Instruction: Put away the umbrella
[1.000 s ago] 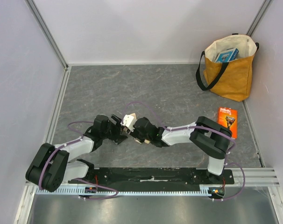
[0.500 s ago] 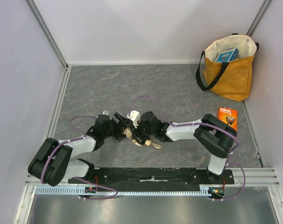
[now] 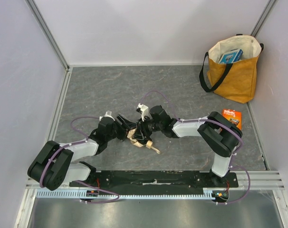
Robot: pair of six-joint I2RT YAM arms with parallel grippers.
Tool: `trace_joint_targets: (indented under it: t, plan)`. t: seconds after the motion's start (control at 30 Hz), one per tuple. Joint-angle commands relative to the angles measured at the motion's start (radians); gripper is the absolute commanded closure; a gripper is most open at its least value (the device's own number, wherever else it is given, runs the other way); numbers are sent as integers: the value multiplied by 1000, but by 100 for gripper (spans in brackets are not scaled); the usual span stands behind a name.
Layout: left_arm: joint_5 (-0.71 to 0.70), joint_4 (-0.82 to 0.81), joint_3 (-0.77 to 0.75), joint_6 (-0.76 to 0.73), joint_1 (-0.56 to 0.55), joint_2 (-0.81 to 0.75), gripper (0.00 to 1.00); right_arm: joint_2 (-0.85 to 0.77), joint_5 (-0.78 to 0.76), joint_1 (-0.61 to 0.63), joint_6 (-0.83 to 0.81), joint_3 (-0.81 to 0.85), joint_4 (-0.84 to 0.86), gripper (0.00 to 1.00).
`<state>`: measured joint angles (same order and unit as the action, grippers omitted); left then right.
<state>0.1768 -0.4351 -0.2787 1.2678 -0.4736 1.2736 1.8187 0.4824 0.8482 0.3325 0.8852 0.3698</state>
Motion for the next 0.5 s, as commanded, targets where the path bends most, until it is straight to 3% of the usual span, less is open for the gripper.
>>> trace_joint_targets:
  t: [0.0,0.07,0.27,0.37,0.47]
  plan:
    - [-71,53,-25,-108,-5,4,30,-27,225,-21,111,32,244,100]
    - [-76,52,-20,-110,-5,3,36,-25,268,-34,135,28,259,100]
    - [-40,15,-16,-116,-5,17,76,7,338,-49,163,43,271,100]
    - [-45,44,-17,-116,-5,-2,98,-2,279,-49,82,76,137,100]
    - [-48,61,-14,-107,-5,-26,98,-15,159,-49,-21,121,-64,100]
